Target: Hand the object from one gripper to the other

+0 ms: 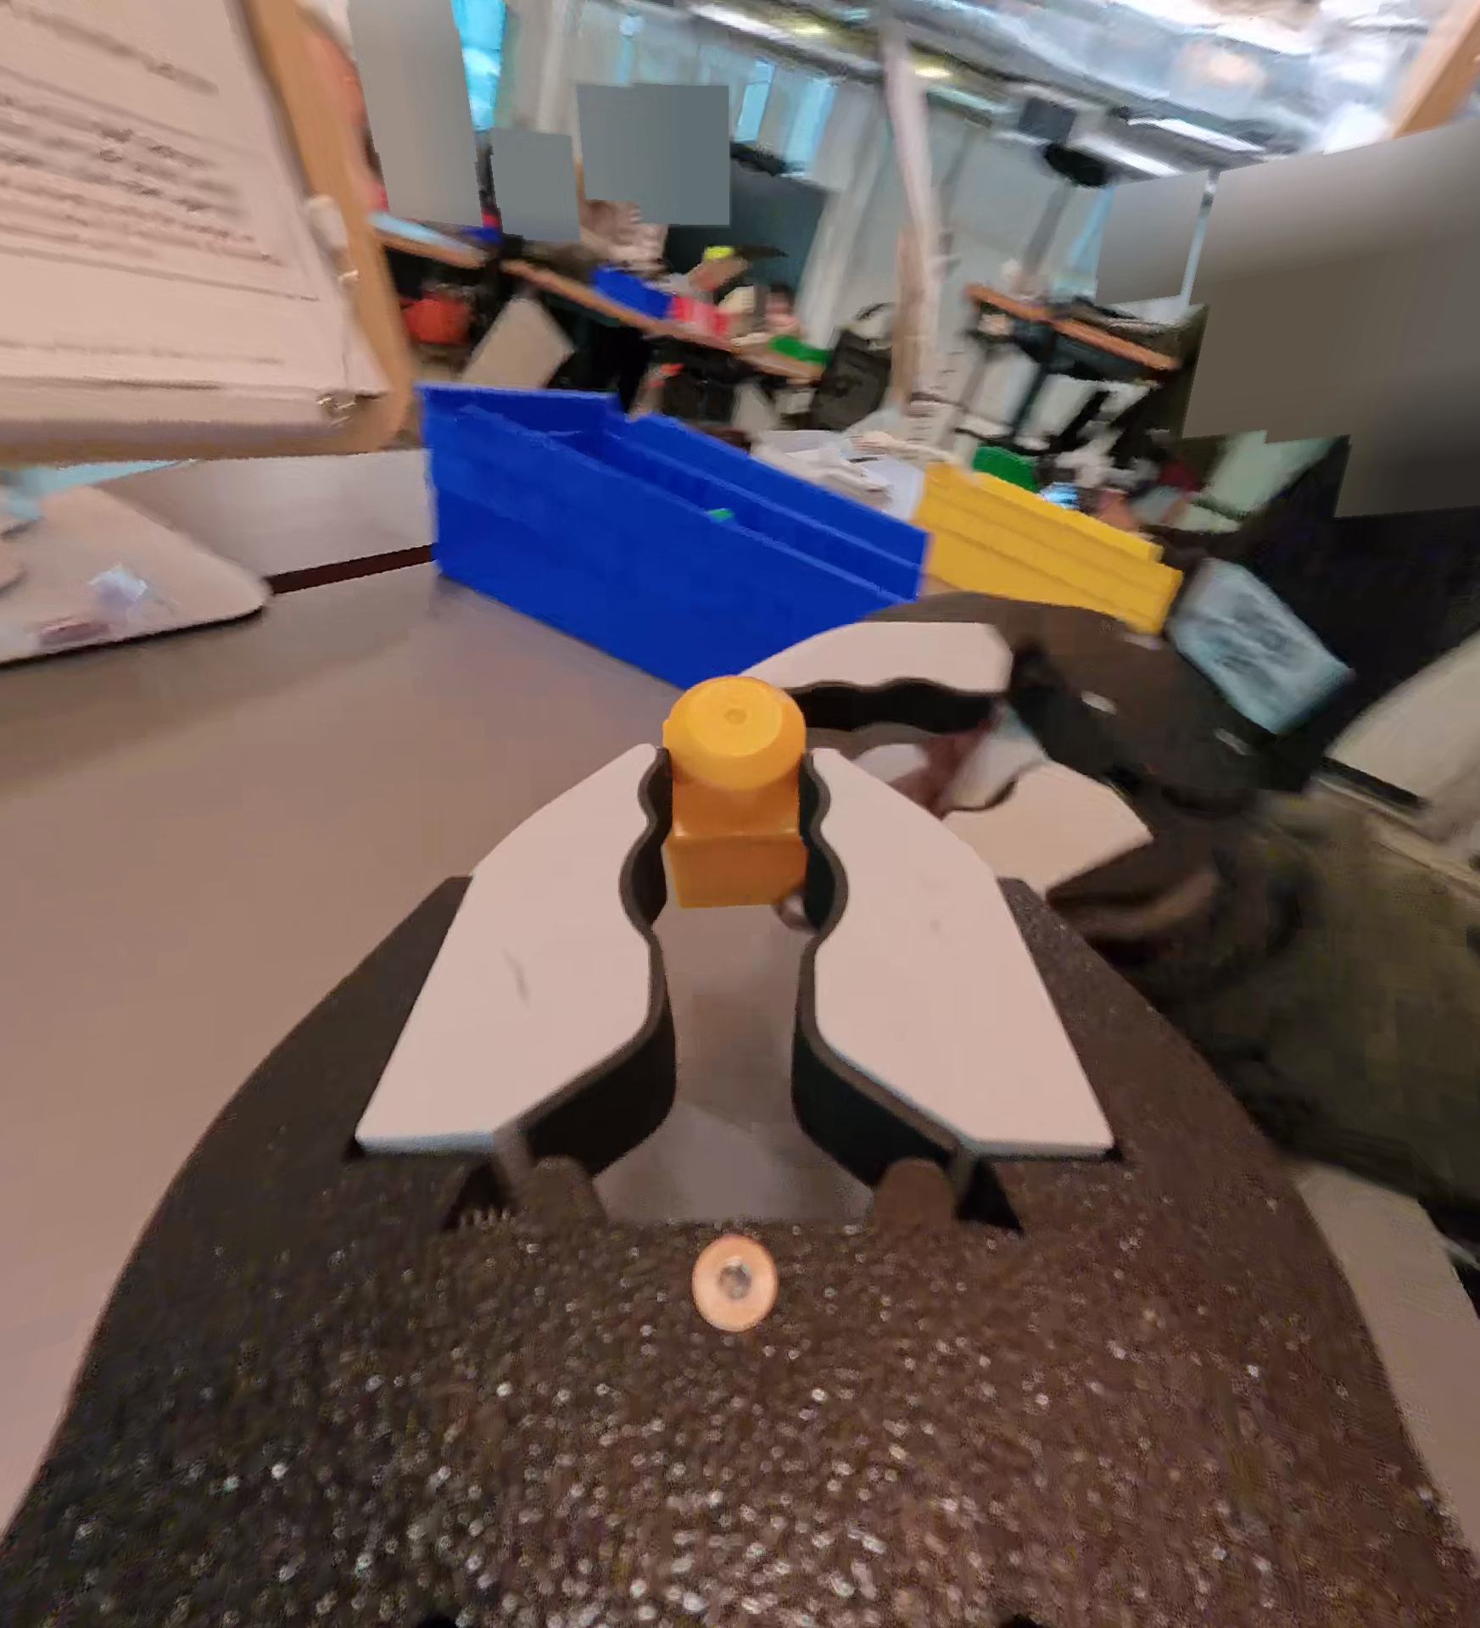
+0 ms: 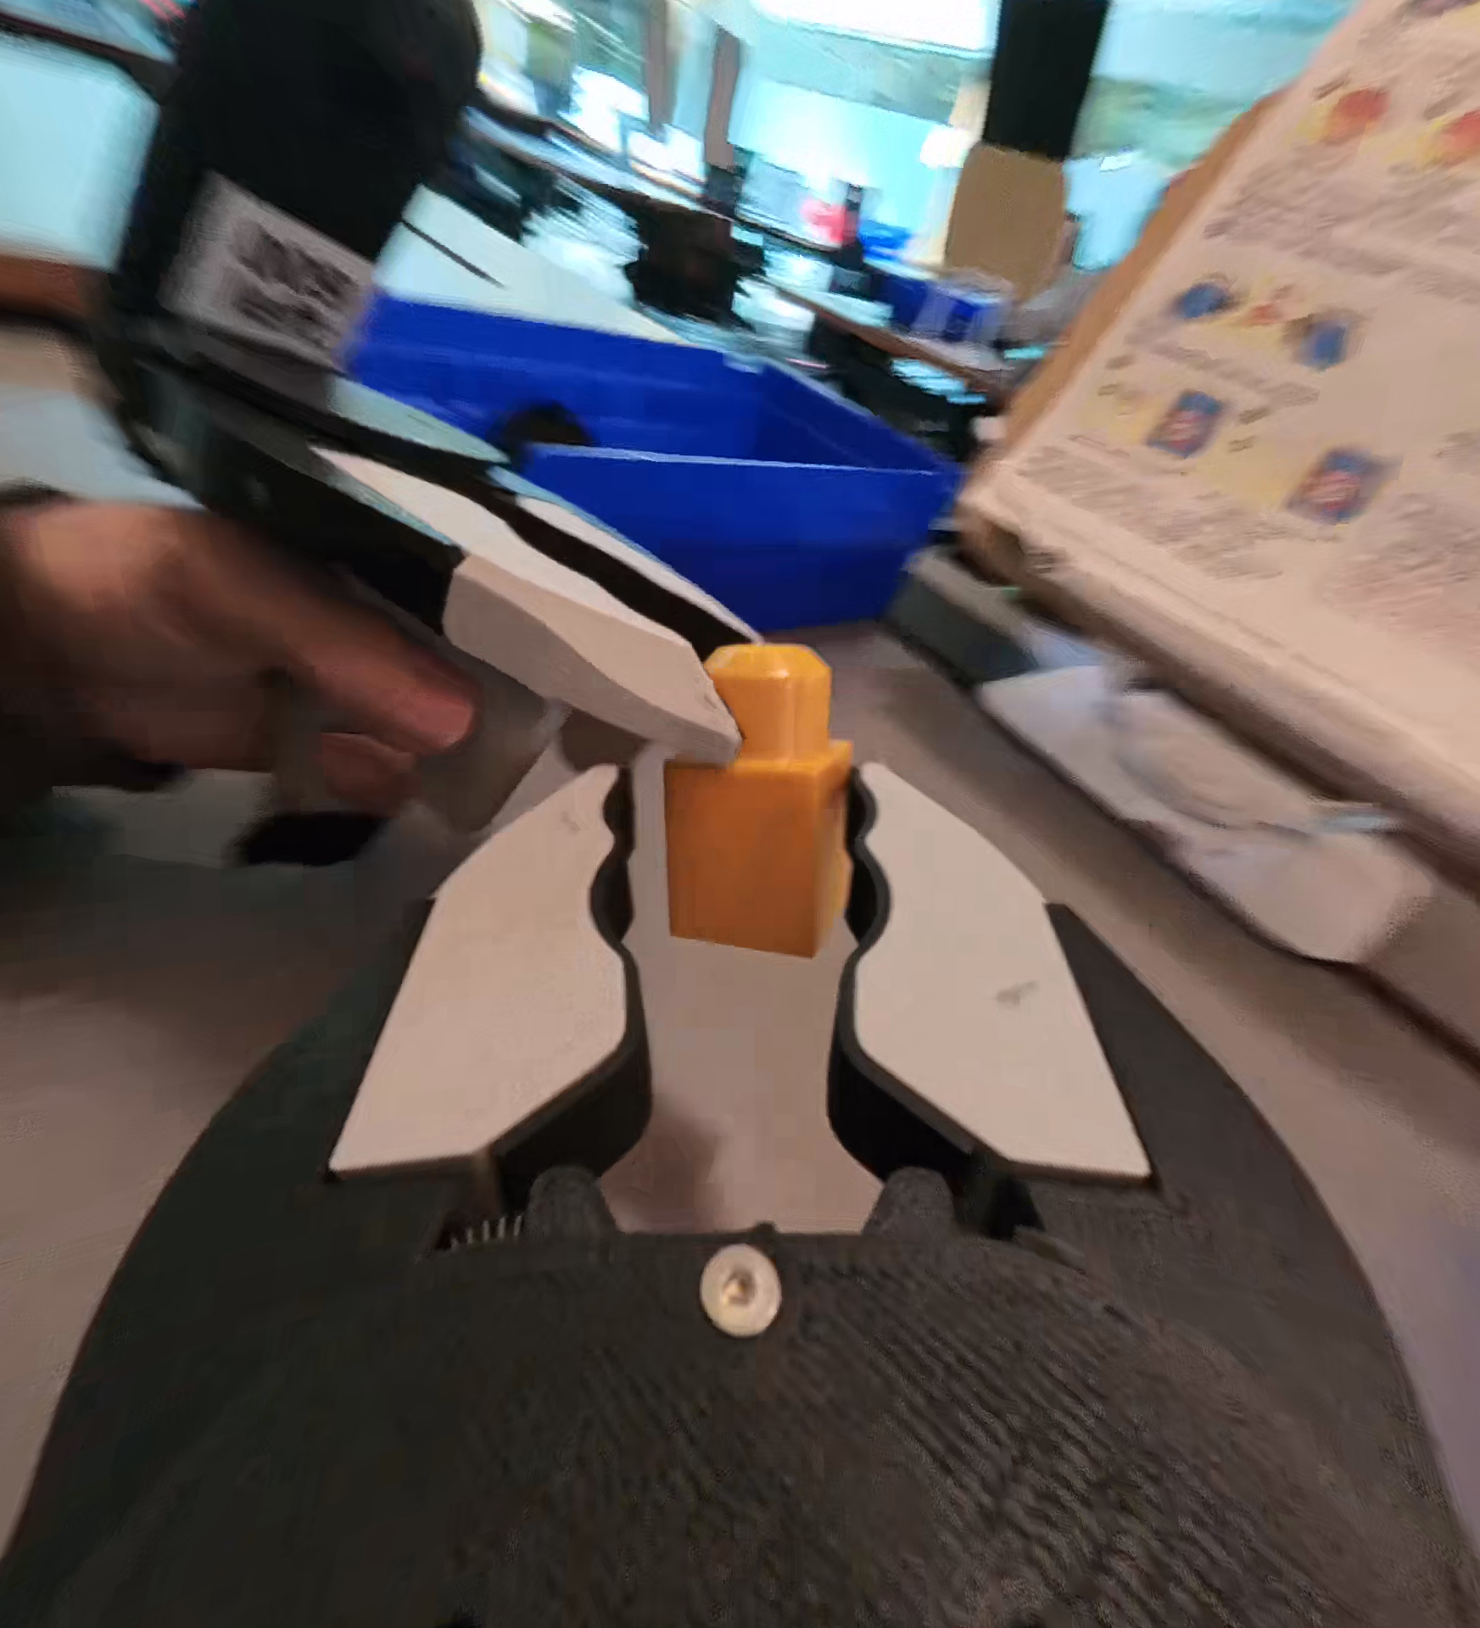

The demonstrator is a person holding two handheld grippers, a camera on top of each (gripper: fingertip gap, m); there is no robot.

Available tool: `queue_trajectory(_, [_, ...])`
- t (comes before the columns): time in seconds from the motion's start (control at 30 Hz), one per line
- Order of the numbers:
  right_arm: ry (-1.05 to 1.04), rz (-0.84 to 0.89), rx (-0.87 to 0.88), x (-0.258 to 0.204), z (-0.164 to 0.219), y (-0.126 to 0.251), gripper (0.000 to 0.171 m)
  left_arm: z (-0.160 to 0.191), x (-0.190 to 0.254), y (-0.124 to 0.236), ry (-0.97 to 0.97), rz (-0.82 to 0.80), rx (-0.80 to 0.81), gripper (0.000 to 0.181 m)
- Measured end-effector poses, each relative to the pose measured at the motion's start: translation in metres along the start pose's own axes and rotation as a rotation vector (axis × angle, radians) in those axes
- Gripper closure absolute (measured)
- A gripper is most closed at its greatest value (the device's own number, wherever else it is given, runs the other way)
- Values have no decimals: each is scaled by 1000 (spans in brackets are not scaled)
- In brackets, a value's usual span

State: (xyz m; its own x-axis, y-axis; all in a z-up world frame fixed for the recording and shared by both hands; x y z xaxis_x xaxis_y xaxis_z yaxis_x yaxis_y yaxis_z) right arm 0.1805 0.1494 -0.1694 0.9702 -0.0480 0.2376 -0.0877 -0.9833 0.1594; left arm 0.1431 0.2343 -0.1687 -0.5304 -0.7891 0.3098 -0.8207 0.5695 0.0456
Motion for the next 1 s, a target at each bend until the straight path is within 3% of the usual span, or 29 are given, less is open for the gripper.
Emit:
queue_trajectory(0.13, [-465,-501,37,-3,2,16,102,-7,15,26,-46,354,15,154])
queue_trajectory(0.23, [-671,-829,142,-17,-10,29,117,-1,26,38,-79,531,-31,154])
queue_trajectory(0.37, [-729,-1007,102,-39,-12,28,116,1,40,44,-42,725,-4,154])
queue_trajectory(0.63, [-1034,-1366,99,-67,-15,26,133,4,65,52,-46,960,-3,154])
queue_trajectory(0.83, [-952,-1452,120,-83,-21,26,133,4,69,52,-53,993,21,154])
queue_trajectory(0.93, [-897,-1359,133,-74,-22,23,134,1,62,51,-57,915,59,155])
queue_trajectory(1.0, [-836,-1217,139,-60,-21,21,134,-4,53,47,-74,775,110,150])
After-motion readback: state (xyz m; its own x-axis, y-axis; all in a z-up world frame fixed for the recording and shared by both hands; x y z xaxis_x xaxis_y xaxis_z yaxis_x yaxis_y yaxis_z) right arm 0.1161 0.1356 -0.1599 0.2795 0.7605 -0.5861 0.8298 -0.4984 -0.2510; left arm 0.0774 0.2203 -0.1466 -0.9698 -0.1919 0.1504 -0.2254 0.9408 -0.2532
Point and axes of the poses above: each gripper's, where its closed fingertips meet, y back along the fingers, z out of its underside, x = y × z across the jaws, the point moved 6 cm from there along y, back along the fingers, and after that the axes turned 1 degree about z, right-handed, at the moved point
